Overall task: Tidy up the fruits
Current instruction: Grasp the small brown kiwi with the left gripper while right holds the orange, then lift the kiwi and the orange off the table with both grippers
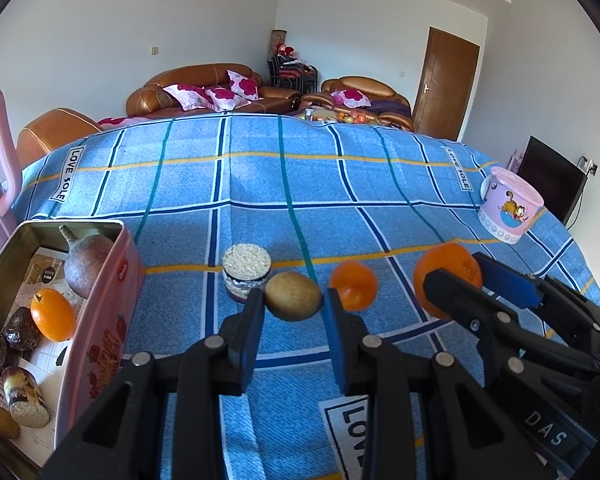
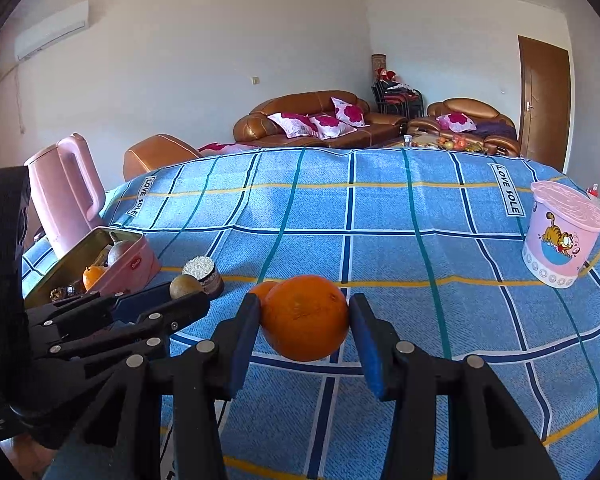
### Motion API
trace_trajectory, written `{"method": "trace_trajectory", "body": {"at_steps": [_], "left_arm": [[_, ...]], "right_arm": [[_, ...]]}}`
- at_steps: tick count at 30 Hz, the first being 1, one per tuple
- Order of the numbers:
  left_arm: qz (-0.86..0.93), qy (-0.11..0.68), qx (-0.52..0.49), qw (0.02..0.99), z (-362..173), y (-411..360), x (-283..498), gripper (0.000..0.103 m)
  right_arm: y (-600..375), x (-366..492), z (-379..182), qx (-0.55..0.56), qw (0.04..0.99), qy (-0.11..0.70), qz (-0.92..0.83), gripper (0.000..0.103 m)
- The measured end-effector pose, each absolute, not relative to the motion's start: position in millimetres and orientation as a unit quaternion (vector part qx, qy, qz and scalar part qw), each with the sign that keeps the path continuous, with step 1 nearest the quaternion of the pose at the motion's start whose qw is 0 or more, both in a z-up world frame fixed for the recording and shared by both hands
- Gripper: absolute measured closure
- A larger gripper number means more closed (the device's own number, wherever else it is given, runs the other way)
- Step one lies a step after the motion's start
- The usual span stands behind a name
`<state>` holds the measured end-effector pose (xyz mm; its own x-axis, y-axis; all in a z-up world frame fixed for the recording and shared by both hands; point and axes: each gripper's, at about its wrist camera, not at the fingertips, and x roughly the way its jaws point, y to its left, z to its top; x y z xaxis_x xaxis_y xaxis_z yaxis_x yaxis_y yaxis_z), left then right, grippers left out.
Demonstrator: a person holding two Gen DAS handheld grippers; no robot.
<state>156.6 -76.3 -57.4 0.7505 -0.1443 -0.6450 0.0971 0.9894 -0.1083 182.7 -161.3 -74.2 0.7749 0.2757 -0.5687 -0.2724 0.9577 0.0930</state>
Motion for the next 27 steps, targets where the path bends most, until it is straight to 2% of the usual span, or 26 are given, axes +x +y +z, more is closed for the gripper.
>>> {"method": "trace_trajectory", "body": {"at_steps": [27], "left_arm": [[-0.065,0.302,-0.022,0.951,-46,-77,141,0.071]], "right_arm": [[-158,158,-60,-0.013,0.958,0.234,0.162,0.055]]}}
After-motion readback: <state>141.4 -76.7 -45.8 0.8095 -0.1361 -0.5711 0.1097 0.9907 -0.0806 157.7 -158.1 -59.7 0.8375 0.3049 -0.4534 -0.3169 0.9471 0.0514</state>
